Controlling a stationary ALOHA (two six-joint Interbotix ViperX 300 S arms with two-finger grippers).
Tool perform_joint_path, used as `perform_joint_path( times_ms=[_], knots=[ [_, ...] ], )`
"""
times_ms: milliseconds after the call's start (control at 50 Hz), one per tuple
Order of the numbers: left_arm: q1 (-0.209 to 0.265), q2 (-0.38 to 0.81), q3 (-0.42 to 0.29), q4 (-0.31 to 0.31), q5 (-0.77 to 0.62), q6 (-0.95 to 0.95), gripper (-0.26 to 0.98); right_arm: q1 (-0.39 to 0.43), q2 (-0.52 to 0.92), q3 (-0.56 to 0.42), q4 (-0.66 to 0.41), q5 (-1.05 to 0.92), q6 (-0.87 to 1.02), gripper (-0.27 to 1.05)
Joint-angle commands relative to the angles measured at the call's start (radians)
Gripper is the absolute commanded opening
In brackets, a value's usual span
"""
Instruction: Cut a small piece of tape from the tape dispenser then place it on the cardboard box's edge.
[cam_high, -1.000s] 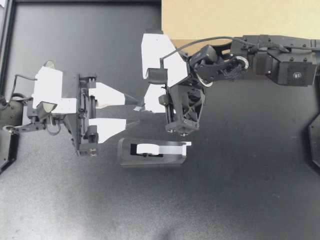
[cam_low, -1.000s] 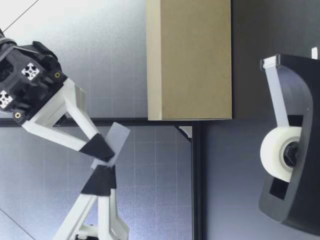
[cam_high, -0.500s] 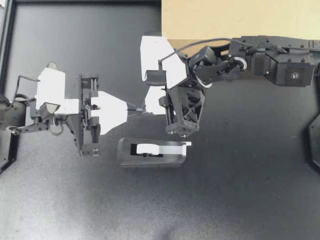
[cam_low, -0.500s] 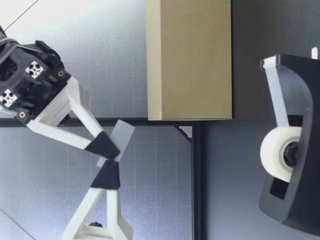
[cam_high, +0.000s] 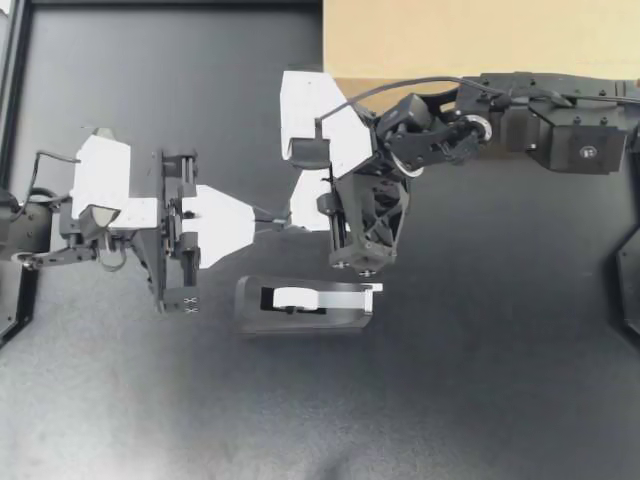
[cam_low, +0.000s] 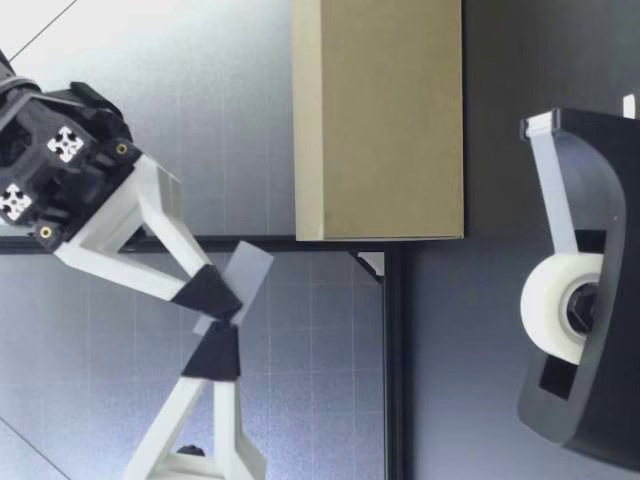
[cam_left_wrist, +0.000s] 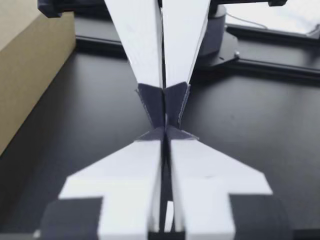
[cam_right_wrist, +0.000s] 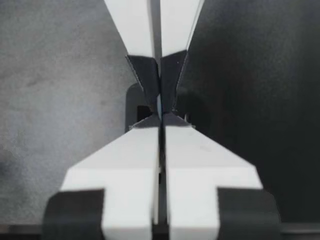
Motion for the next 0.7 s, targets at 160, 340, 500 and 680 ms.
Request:
perform_joint_path(
  times_ms=[160, 340, 500, 680],
  knots=[
    [0.002, -0.023, -0.025, 0.000, -0.012, -0.003, -0.10, -0.011, -0.005, -0.009, 0.002, -0.012, 0.032, 0.20],
    [0.002, -0.025, -0.026, -0.002, -0.012, -0.003, -0.10, -0.017, -0.008, 0.008, 0.000, -0.038, 0.038, 0.41],
    [0.002, -0.021, -0.029, -0.002, -0.014, -0.005, -0.10, -0.026, -0.028, 0.034, -0.002, -0.077, 0.038, 0.42],
    [0.012, 0.020, -0.041, -0.120, -0.101, -0.058, -0.10, -0.069, -0.112, 0.115, -0.002, -0.153, 0.037, 0.42]
  ],
)
